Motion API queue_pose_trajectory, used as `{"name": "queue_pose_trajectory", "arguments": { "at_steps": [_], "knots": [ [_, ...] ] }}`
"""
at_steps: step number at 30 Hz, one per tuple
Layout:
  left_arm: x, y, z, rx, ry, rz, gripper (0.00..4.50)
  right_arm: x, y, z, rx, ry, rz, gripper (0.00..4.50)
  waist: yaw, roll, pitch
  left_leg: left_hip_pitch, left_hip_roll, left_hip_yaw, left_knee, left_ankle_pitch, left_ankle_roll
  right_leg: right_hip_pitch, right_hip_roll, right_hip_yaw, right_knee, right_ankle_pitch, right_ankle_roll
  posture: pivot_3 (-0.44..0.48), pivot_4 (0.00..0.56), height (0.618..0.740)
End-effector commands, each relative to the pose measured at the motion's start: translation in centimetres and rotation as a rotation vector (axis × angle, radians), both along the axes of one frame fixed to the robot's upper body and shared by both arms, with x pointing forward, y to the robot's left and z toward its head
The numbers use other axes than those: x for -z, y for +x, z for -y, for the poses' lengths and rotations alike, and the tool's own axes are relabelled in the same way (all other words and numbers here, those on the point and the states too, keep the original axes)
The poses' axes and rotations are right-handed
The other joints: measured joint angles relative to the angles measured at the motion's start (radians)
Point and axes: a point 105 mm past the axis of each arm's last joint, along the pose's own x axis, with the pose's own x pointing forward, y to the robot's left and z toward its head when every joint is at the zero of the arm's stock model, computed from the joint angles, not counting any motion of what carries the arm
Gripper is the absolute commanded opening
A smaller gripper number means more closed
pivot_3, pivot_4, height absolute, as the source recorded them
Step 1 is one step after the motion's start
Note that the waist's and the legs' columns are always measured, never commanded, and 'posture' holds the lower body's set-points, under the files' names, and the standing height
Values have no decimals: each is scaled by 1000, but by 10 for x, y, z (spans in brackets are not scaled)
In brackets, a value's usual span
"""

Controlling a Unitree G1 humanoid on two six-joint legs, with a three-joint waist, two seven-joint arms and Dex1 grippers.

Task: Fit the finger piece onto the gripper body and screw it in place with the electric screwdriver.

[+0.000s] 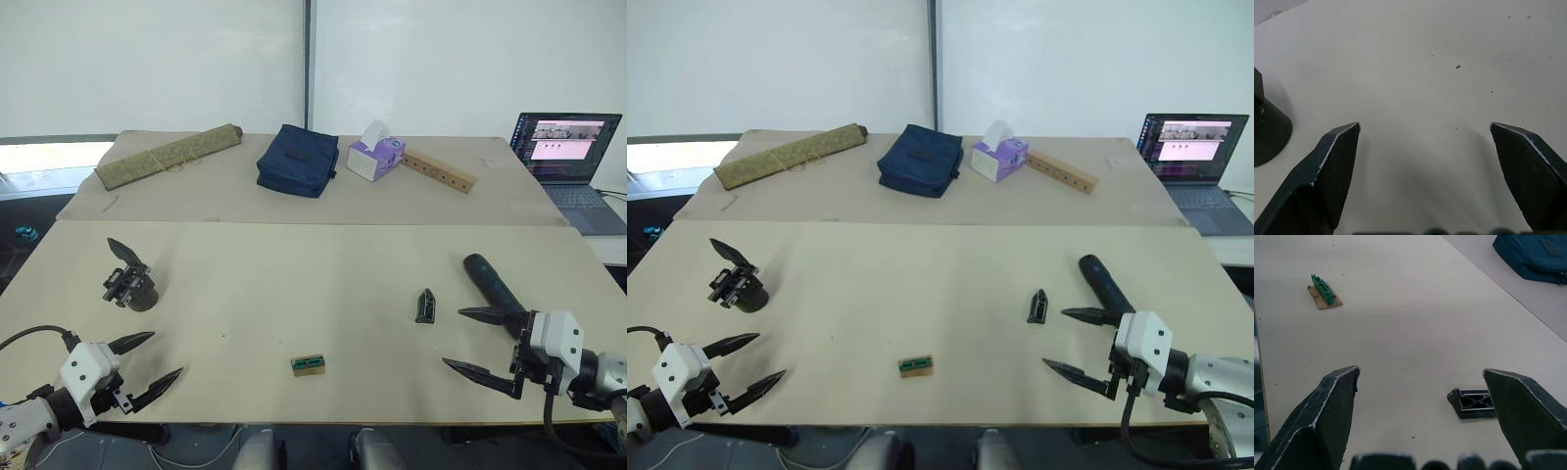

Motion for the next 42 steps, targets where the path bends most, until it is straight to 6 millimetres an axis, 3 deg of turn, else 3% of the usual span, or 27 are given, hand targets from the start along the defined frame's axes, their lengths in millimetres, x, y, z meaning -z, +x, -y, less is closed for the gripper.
{"name": "queue_pose_trajectory", "arguments": {
  "at_steps": [1, 6, 10, 14, 18, 24, 30, 34, 42],
  "knots": [
    [-14, 2, 0, -24, -48, 49, 4500, -5, 1, -8, -29, 26, 17, 4461, 0, 0, 0, 0, 0, 0, 0, 0, 0, 0, 0, 0, 0, 0, 0, 0, 150, 740],
    [-35, 1, -12, -204, -255, 116, 4500, -9, 4, -33, -71, 125, -15, 4461, -6, -1, 0, 0, 3, 0, 0, 0, 0, 0, 1, 0, 1, 0, 0, 0, 150, 740],
    [-28, -11, -21, -328, -304, 117, 4500, -15, 7, -51, -89, 174, 6, 4461, -12, -1, 0, 1, 3, 0, 0, -1, -1, 0, 1, 0, 1, 0, -1, 0, 150, 740],
    [-11, -32, -47, -574, -325, 140, 4500, -35, 7, -77, -149, 339, 118, 4461, -12, -3, -1, 1, 3, 0, 0, -1, -1, 0, 1, 0, 1, 0, -1, 0, 150, 740],
    [-10, -36, -66, -746, -381, 194, 4500, -40, 3, -88, -205, 439, 153, 4461, -3, -5, -1, 1, 4, -1, 1, -1, -1, 0, 2, -1, 1, -1, -1, 0, 150, 740],
    [-18, -9, -68, -800, -391, 219, 4500, -35, 1, -89, -241, 442, 155, 4461, 12, -7, -3, 1, 2, -1, 1, -1, -1, 0, 1, -1, 1, -1, -1, 0, 150, 740],
    [-9, 26, -47, -706, -362, 100, 4500, -32, 3, -86, -226, 426, 158, 4461, 3, -7, -3, 2, 1, -1, 1, -1, -1, 1, 1, -1, 2, 0, -1, 0, 150, 740],
    [-6, 47, -54, -751, -325, 85, 4500, -34, 4, -86, -207, 421, 171, 4461, 2, -7, -3, 2, 1, -2, 1, -1, -2, 1, 2, -1, 3, 0, -2, 0, 150, 740],
    [2, 77, -50, -715, -300, 100, 4500, -36, 3, -88, -188, 412, 180, 4461, -3, -7, -3, 2, -2, -3, 0, -1, -2, 0, 0, -2, 4, 0, -2, 0, 150, 740]
  ]
}}
